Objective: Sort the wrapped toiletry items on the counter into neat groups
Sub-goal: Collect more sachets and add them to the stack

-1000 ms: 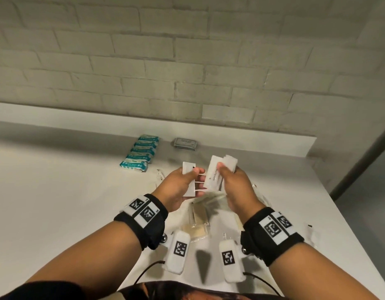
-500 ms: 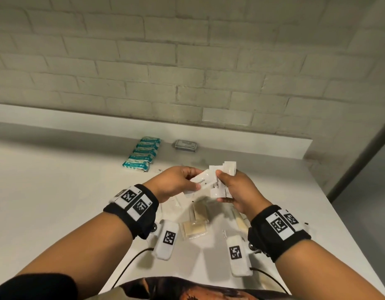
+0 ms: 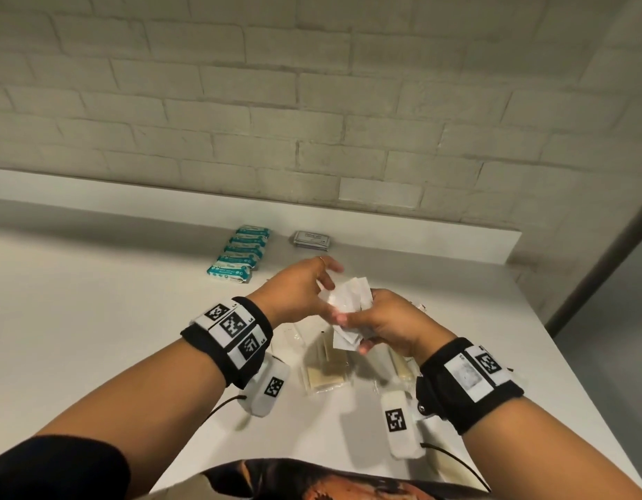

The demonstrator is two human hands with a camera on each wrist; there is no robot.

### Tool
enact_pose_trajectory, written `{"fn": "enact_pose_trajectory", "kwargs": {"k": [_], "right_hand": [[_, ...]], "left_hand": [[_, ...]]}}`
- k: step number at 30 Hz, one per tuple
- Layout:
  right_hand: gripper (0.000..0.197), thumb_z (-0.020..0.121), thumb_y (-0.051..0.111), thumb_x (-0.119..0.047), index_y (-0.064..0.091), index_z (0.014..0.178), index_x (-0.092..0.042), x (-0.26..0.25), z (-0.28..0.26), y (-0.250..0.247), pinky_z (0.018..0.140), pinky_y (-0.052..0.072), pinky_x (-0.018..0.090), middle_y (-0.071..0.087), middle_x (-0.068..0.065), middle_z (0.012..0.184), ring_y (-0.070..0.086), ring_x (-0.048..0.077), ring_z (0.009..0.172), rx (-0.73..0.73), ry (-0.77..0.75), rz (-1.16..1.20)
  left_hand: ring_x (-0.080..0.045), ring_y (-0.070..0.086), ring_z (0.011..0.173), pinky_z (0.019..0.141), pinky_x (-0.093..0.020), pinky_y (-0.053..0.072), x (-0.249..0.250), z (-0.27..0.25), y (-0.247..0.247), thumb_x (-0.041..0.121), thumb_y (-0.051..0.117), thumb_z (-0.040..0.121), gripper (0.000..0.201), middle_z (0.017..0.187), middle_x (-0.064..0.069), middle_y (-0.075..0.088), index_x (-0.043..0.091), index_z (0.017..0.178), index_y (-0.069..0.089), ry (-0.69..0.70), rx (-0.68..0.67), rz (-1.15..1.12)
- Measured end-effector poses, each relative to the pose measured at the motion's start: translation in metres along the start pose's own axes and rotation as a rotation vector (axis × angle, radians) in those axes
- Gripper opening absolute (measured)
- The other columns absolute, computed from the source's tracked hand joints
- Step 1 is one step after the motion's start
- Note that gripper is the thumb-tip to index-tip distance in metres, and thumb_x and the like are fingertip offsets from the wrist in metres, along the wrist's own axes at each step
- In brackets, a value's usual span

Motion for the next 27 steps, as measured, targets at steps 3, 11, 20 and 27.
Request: {"fn": "enact_pose_trajectory", "kwargs": {"k": [3, 11, 20, 27], "right_hand": [[0.036, 0.085, 0.065, 0.002, 0.056, 0.12, 0.005, -0.005, 0.007, -0.009, 0.049, 0.053, 0.027, 0.068, 0.012, 0.087, 0.067, 0.021, 0.068, 0.109, -0.093, 0.166], [0.035, 0.096, 0.057, -0.025, 0.043, 0.125, -0.009, -0.014, 0.012, -0.014, 0.058, 0.058, 0.037, 0.064, 0.017, 0.112, 0.07, 0.029, 0.084, 0.295, -0.145, 0.17], [0.039, 0.1, 0.045, -0.031, 0.045, 0.13, -0.006, -0.033, 0.016, 0.002, 0.075, 0.053, 0.027, 0.065, 0.01, 0.113, 0.066, 0.02, 0.094, 0.272, -0.266, 0.125], [0.071, 0.091, 0.044, -0.058, 0.007, 0.149, -0.039, -0.036, 0.029, 0.008, 0.117, 0.018, 0.054, 0.028, 0.0, 0.155, 0.028, 0.021, 0.143, 0.368, -0.292, -0.521]], "left_hand": [[-0.006, 0.059, 0.095, 0.071, -0.015, 0.043, -0.005, 0.0, 0.001, 0.033, 0.077, 0.078, 0.07, 0.111, 0.012, 0.059, 0.027, 0.139, 0.043, -0.059, 0.135, -0.269], [-0.023, 0.068, 0.092, 0.075, -0.035, 0.054, -0.018, 0.007, 0.023, 0.019, 0.068, 0.088, 0.024, 0.105, -0.009, 0.073, 0.012, 0.111, 0.065, -0.136, 0.168, -0.704], [-0.023, 0.065, 0.091, 0.083, -0.039, 0.052, 0.007, 0.001, 0.032, 0.022, 0.049, 0.097, 0.024, 0.103, -0.01, 0.067, 0.011, 0.114, 0.063, -0.139, -0.082, -1.234], [-0.031, 0.059, 0.116, 0.103, -0.042, 0.041, 0.012, 0.002, 0.033, 0.047, 0.038, 0.098, 0.054, 0.123, -0.016, 0.064, 0.008, 0.129, 0.057, -0.255, -0.223, -1.451]]}}
Point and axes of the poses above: each hand's wrist, its own z-axis towards the middle knuckle, its own y-axis out of the palm, x = y × z, the point moved 5 cm from there along z, towards the middle knuckle
